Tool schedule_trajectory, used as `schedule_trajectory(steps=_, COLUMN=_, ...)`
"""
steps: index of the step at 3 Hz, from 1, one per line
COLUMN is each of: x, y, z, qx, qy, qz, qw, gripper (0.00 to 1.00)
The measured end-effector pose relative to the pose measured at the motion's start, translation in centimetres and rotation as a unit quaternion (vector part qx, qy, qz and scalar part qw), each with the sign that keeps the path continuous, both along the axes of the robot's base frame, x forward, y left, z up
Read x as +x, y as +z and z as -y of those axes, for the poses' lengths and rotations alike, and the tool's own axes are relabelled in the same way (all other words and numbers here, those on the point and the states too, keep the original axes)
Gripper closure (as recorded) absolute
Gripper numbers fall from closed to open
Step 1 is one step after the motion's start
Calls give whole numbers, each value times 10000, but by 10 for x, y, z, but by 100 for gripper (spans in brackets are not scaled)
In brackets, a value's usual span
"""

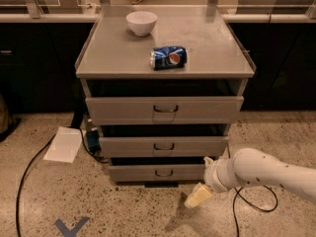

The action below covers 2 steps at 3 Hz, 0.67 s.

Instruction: Open bottom drawer

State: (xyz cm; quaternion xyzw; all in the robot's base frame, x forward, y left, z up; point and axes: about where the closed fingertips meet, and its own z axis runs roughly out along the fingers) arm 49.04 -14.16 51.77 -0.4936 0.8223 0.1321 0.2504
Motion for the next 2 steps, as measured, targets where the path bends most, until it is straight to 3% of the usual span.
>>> schedule_trajectory(steps=1, x=21, y=-40, z=-10, qx=237, qy=170, qz=58, qw=9996, gripper=0)
schedule_trajectory(steps=2, x=49, y=-96, z=-34, qx=466, qy=507, qz=-30, qw=9976, gripper=0)
